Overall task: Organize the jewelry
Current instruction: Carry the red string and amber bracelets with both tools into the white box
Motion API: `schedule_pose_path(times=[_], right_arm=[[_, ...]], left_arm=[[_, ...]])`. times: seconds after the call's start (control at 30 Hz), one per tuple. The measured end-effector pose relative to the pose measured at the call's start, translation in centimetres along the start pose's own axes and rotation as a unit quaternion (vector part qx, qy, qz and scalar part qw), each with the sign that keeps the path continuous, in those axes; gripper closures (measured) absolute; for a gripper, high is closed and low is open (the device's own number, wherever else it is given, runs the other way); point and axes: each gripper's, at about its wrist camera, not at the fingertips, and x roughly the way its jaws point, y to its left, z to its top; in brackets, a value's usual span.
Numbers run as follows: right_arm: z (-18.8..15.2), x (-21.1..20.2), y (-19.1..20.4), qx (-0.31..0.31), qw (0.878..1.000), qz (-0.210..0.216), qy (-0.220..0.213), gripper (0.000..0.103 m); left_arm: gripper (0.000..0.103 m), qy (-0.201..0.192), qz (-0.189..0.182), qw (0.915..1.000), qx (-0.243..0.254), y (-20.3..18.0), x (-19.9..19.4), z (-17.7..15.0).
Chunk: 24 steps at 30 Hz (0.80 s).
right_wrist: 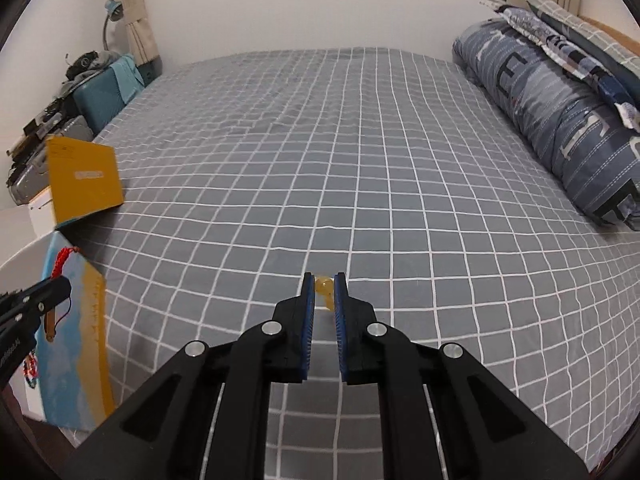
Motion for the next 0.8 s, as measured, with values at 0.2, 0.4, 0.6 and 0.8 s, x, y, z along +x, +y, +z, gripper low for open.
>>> schedule_pose_path(times=[0.2, 0.4, 0.6, 0.8], right_arm=[[-0.8, -3.3, 1.2, -0.007, 1.0, 0.014, -0.019, 0.094], [-1.4, -5.1, 2.9, -0.023, 0.999, 0.009, -0.035, 0.094], [-1.2, -5.7, 4.3, -0.028, 0.999, 0.019, -0.039, 0.094], [-0.9, -6.1, 6.3, -0.039, 0.998, 0.022, -0.044, 0.094]], left_arm=[[0.093, -0.018, 0.003, 0.9998, -0.011, 1.4, -2.6, -1.2], [0.093, -0.034, 0.013, 0.9992, -0.013, 2.4, -4.6, -2.1], [0.093, -0.05, 0.02, 0.9983, -0.021, 3.5, -6.6, -2.4], [0.093, -0.053, 0.03, 0.9975, -0.035, 5.6, -7.6, -2.4]])
